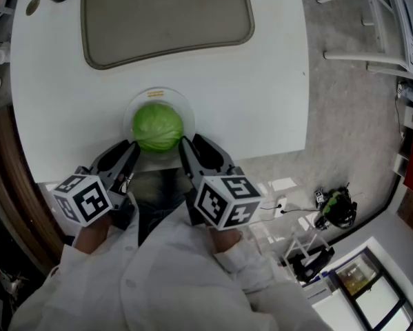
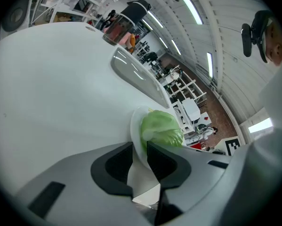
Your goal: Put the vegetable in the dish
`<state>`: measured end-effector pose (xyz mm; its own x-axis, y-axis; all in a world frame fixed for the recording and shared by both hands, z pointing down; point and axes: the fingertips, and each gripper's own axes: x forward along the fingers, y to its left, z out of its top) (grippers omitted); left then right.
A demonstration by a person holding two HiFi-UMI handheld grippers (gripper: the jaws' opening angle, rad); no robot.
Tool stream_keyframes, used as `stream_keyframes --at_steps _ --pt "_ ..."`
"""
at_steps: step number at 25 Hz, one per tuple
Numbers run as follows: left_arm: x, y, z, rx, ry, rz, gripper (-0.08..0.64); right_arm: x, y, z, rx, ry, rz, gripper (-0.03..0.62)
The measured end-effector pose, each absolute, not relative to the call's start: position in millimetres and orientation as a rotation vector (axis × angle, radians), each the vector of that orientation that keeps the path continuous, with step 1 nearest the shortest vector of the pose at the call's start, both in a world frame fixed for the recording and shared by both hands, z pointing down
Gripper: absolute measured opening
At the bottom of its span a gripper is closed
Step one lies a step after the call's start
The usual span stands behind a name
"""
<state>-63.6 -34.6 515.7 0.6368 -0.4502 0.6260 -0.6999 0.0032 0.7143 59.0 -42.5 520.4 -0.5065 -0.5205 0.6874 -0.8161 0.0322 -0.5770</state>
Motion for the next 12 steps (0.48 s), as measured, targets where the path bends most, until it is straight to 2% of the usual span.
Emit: stream_keyframes --at_steps 4,7,12 --pt "-63.0 -35.2 515.9 1.607 -0.962 0.224 0.093 60.6 -42.4 521.1 1.381 -2.018 1.454 0.115" --pt "-64.5 -37.6 516.2 1.595 -0.963 0.203 0.092 61.9 -43.1 524.1 1.406 -2.010 1.436 0.080" --pt "-65.3 -39.1 515.5 1.590 -0.972 0.185 0.091 61.2 -42.8 524.5 1.425 -2.024 1.453 0.077"
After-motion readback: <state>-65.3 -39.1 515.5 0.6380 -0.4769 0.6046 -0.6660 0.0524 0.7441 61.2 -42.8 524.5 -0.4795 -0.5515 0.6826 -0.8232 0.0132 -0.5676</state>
